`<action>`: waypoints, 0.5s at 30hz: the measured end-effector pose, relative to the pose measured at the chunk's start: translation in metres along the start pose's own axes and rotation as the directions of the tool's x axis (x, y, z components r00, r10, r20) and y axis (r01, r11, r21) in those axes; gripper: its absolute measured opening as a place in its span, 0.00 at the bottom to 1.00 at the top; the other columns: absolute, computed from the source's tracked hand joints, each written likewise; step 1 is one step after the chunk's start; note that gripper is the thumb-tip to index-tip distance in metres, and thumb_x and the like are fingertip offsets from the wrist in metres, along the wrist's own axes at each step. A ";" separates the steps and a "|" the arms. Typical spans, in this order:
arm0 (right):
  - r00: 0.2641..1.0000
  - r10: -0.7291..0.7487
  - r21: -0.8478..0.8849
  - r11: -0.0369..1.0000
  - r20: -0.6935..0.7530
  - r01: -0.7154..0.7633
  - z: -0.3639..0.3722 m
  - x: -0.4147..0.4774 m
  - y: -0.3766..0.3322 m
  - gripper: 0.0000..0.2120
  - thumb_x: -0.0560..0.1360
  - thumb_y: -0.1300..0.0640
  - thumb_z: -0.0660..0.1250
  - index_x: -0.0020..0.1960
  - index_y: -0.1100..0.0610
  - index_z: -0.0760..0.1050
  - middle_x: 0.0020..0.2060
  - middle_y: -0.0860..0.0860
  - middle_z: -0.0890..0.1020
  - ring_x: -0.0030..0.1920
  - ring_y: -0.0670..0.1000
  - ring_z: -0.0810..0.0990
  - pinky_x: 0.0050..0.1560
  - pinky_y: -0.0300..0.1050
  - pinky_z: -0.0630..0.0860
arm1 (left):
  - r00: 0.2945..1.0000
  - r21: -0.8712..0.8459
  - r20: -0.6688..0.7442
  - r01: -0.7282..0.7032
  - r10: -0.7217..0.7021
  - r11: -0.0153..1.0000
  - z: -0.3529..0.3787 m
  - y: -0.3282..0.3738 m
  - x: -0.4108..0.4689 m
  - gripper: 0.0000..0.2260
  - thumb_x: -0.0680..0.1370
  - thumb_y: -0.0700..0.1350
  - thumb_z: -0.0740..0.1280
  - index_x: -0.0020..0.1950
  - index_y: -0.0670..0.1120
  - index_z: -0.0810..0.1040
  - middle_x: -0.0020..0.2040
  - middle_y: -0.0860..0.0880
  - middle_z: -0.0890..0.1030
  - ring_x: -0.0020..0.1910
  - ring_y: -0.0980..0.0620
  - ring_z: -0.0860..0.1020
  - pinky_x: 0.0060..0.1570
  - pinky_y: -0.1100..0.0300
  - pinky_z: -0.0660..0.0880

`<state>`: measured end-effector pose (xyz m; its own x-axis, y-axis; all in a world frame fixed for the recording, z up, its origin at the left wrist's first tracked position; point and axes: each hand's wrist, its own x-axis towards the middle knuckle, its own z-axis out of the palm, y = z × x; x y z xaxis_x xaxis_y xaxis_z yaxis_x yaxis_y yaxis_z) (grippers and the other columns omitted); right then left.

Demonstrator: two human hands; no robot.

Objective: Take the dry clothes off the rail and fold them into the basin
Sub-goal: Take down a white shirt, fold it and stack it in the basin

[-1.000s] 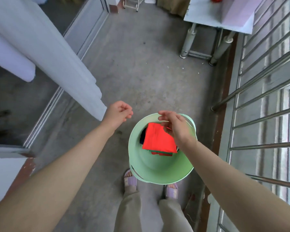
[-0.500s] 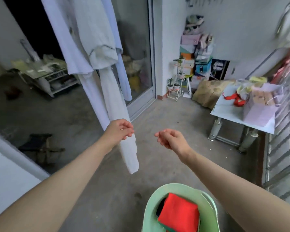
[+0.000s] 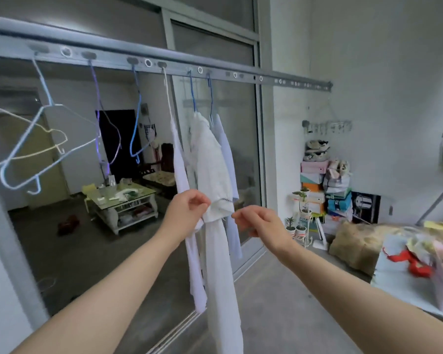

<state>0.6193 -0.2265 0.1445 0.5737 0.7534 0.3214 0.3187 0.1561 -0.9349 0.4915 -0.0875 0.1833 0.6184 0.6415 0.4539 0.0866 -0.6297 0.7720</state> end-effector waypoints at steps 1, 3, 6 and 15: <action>1.000 -0.017 0.013 1.000 0.000 0.017 0.003 0.012 -0.011 0.12 0.79 0.56 0.60 0.46 0.55 0.82 0.39 0.47 0.82 0.41 0.45 0.78 0.39 0.36 0.72 | 0.998 0.012 -0.040 -0.045 0.045 0.999 -0.006 0.006 0.013 0.07 0.76 0.35 0.64 0.43 0.46 0.79 0.42 0.52 0.80 0.41 0.56 0.77 0.41 0.63 0.70; 0.999 -0.040 0.027 0.999 -0.001 0.040 0.010 0.033 -0.033 0.11 0.79 0.56 0.60 0.48 0.56 0.82 0.42 0.49 0.82 0.42 0.46 0.78 0.38 0.35 0.72 | 0.984 0.031 -0.116 -0.136 0.139 0.990 -0.016 0.019 0.035 0.08 0.76 0.35 0.63 0.45 0.46 0.79 0.44 0.53 0.80 0.43 0.58 0.76 0.44 0.64 0.70; 0.996 -0.085 0.031 0.996 -0.004 0.085 0.026 0.068 -0.066 0.11 0.79 0.55 0.60 0.51 0.56 0.81 0.45 0.50 0.81 0.46 0.48 0.78 0.43 0.38 0.72 | 0.926 0.108 -0.243 -0.269 0.288 0.957 -0.034 0.035 0.071 0.08 0.77 0.35 0.61 0.49 0.46 0.78 0.48 0.51 0.75 0.46 0.55 0.75 0.49 0.65 0.68; 0.992 -0.119 -0.092 0.988 0.045 0.122 0.081 0.148 -0.118 0.17 0.80 0.51 0.59 0.67 0.53 0.71 0.57 0.48 0.76 0.58 0.49 0.74 0.52 0.42 0.73 | 0.946 -0.061 -0.311 -0.113 0.089 0.992 -0.076 0.021 0.160 0.11 0.78 0.39 0.63 0.60 0.45 0.75 0.58 0.48 0.76 0.53 0.52 0.75 0.59 0.53 0.73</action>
<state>0.6060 -0.0817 0.2905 0.4977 0.7573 0.4229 0.4542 0.1878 -0.8709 0.5325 0.0351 0.3062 0.3495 0.6873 0.6368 -0.0317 -0.6705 0.7412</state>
